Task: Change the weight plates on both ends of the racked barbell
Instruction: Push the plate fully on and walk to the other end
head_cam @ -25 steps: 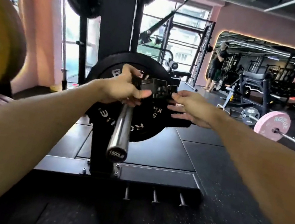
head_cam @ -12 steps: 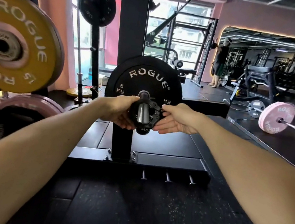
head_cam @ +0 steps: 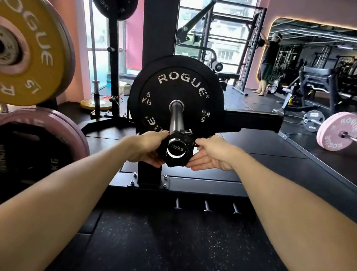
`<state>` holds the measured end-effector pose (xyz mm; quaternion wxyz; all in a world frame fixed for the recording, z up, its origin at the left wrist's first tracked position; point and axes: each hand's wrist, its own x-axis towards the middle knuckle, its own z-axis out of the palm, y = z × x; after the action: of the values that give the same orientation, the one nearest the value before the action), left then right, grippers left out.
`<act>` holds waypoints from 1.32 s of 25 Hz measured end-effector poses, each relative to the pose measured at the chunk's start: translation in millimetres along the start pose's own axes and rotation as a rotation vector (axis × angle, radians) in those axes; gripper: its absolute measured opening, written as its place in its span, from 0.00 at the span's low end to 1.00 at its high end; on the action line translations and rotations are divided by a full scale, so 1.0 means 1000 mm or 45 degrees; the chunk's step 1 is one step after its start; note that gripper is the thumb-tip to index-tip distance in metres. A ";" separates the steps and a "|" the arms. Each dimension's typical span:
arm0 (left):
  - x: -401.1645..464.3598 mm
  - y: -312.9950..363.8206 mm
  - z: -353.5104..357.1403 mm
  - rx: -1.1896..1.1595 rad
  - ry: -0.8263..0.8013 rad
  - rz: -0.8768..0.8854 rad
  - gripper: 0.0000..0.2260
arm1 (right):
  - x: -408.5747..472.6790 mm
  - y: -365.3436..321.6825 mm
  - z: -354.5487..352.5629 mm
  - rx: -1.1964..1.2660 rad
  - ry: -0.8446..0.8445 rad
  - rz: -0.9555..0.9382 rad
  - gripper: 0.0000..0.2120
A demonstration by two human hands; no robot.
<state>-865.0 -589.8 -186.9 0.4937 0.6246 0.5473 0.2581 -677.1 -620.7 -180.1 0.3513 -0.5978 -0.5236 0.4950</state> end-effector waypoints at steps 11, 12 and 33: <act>0.074 -0.004 0.004 -0.335 0.058 0.024 0.16 | 0.083 0.010 -0.011 0.052 0.090 -0.040 0.19; 0.083 -0.002 0.002 -0.327 0.053 0.027 0.16 | 0.093 0.009 -0.012 0.050 0.101 -0.038 0.19; 0.317 0.024 -0.052 -0.373 0.255 0.074 0.18 | 0.324 -0.031 -0.052 0.098 0.292 -0.119 0.13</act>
<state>-815.1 -273.3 -215.0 0.5147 0.5328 0.5321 0.4100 -648.7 -293.8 -209.6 0.4543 -0.6116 -0.4879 0.4261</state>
